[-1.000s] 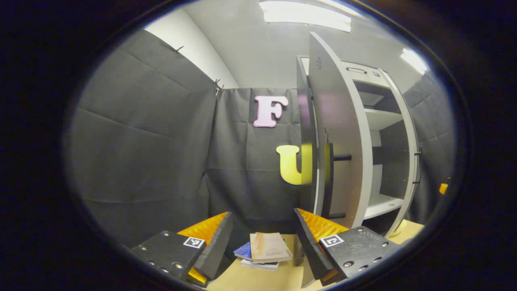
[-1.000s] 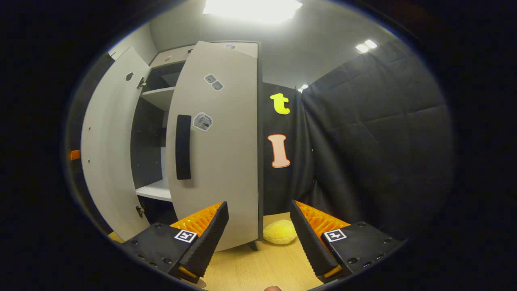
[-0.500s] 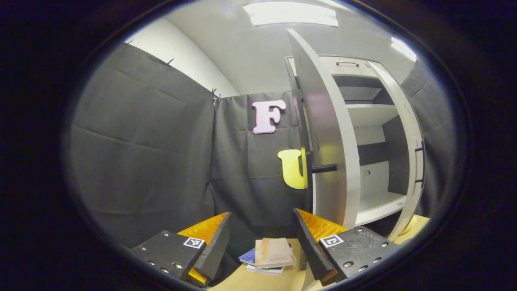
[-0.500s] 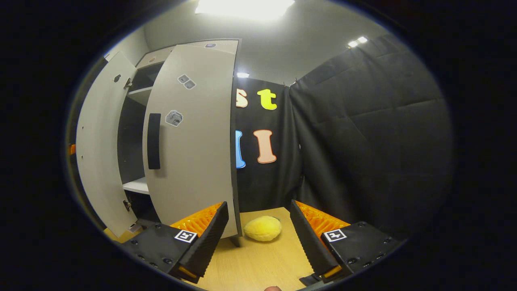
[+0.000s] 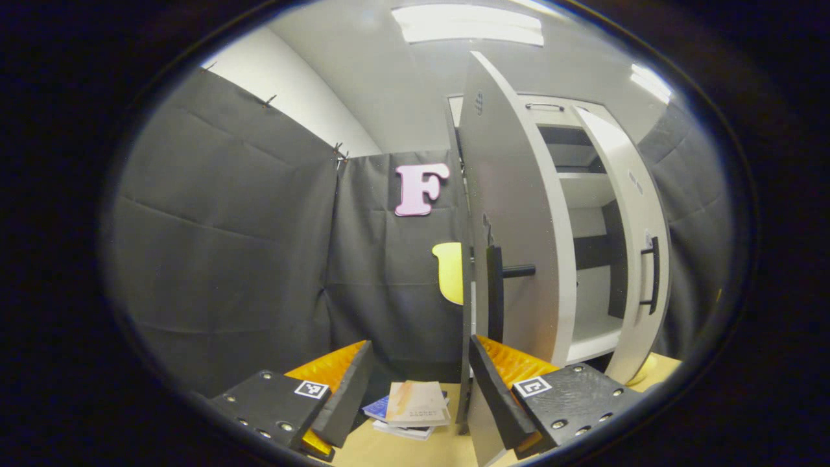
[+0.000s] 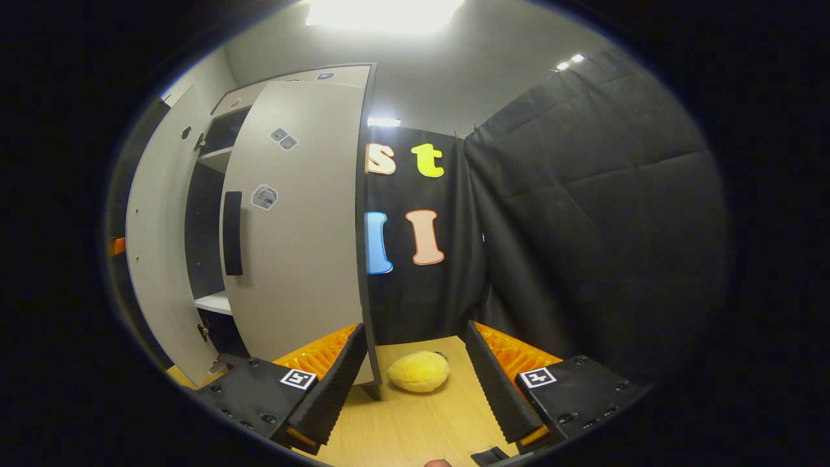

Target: Grasp the bottle in the cabinet with the left hand and place it on the coaster, then close the right door with the right hand and the left door with the left hand.

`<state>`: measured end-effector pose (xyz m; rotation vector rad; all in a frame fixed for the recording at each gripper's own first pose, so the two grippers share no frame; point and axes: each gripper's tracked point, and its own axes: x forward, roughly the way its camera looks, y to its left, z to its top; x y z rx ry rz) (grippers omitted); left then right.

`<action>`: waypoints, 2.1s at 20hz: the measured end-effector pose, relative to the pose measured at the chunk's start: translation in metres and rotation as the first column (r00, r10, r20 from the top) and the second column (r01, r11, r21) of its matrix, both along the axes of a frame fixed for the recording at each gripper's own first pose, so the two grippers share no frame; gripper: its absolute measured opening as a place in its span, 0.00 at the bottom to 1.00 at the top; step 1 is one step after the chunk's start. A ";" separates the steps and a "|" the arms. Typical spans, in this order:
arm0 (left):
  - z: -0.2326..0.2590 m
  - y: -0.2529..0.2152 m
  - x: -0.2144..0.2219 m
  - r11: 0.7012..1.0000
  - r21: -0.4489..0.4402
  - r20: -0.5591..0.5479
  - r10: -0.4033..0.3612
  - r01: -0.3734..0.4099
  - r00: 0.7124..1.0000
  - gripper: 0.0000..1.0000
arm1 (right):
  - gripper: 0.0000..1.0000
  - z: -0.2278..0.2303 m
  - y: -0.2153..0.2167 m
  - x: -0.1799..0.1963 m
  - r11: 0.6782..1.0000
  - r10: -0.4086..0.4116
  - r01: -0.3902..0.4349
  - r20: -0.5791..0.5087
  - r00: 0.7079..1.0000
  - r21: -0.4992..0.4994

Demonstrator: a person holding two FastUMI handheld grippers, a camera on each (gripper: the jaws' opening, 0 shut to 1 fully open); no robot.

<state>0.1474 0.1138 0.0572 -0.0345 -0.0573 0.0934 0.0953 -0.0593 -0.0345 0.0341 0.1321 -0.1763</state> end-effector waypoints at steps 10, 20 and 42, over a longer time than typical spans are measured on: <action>0.005 -0.066 0.005 0.998 -0.004 0.029 -0.063 0.063 0.998 0.94 | 0.98 0.006 -0.015 -0.006 1.000 0.027 -0.027 0.006 1.000 -0.017; 0.005 -0.139 0.052 0.993 -0.027 0.041 -0.114 0.115 0.993 0.87 | 0.98 0.001 -0.041 -0.025 1.000 0.002 -0.003 -0.007 1.000 -0.015; -0.004 -0.060 -0.097 0.995 0.092 0.006 -0.036 0.036 0.999 0.87 | 0.98 0.059 0.045 -0.042 0.963 0.269 -0.270 0.080 0.960 0.003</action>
